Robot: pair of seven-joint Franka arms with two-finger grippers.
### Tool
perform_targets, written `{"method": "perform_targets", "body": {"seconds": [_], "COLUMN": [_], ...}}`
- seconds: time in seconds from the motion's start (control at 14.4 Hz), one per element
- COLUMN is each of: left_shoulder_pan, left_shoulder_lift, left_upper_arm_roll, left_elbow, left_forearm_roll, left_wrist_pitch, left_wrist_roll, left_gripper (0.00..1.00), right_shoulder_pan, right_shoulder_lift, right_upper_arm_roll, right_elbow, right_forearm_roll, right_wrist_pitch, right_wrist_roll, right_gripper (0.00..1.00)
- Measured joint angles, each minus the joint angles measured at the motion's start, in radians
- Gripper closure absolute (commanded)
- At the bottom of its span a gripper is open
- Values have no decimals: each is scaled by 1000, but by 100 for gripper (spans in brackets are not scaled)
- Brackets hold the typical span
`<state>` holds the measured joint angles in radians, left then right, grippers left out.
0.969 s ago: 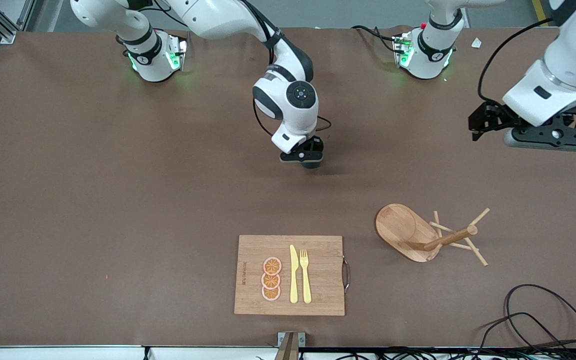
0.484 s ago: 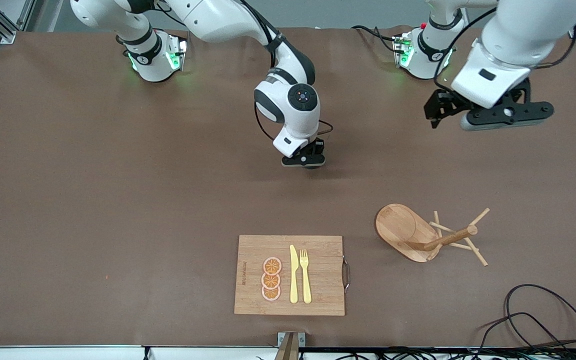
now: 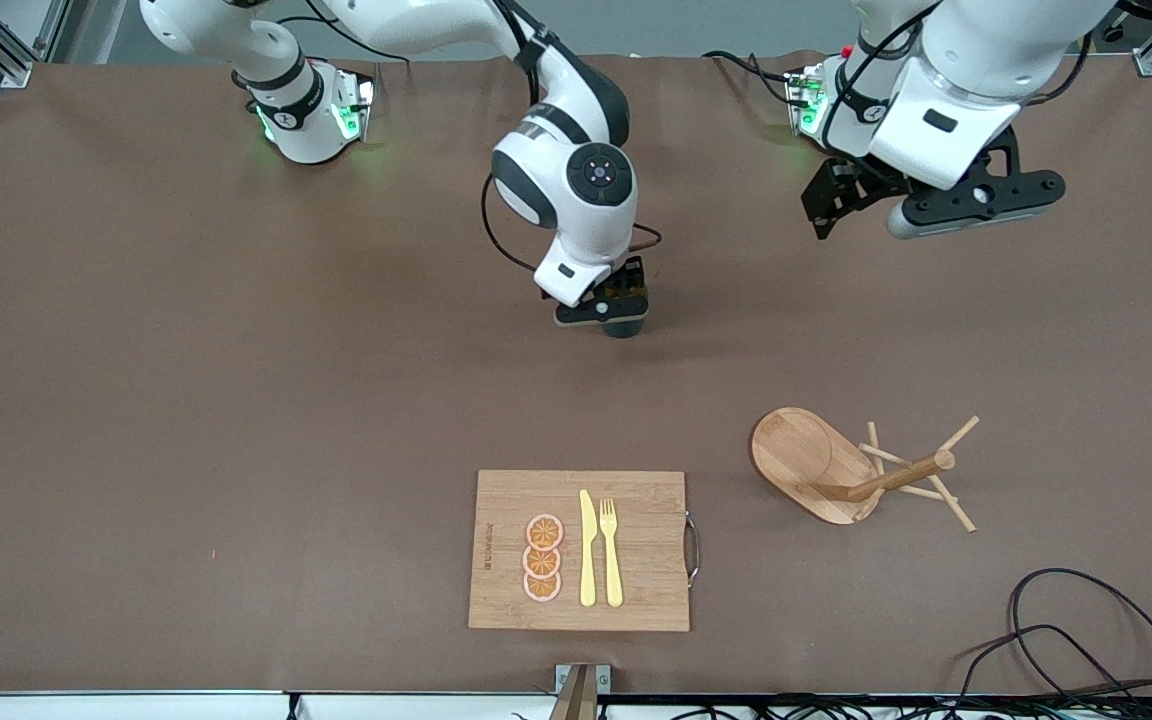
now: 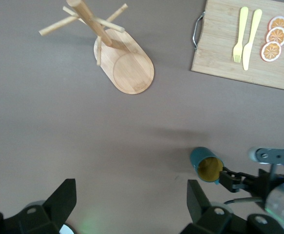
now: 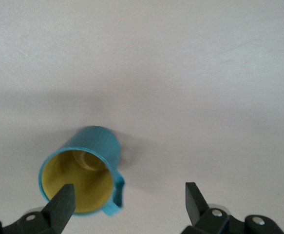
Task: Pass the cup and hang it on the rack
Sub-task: 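Set the mug down with the right gripper while the left gripper approaches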
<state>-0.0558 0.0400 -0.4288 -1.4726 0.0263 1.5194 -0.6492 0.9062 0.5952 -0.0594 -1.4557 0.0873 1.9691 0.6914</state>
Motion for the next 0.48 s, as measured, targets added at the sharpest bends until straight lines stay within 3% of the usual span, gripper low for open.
{"method": "perform_targets", "body": {"seconds": [0.21,0.48], "left_shoulder_pan": [-6,-13], "left_shoulder_lift": [1,4], "left_upper_arm_roll": [-18,-24], "left_elbow": [0,-1], "left_forearm_roll": [-11,-16], "left_wrist_pitch": [0,0], "left_wrist_roll": [-24,-66], "left_gripper": [0,0], "right_shoulder_pan": [-97,-313], "right_shoulder_lift": [-76,-200], "right_upper_arm_roll": [-7,-18], "right_elbow": [-1,-42], "right_forearm_roll": [7,6], "right_wrist_pitch": [-116,-232], "right_wrist_roll": [-79,-262], "right_gripper": [0,0]}}
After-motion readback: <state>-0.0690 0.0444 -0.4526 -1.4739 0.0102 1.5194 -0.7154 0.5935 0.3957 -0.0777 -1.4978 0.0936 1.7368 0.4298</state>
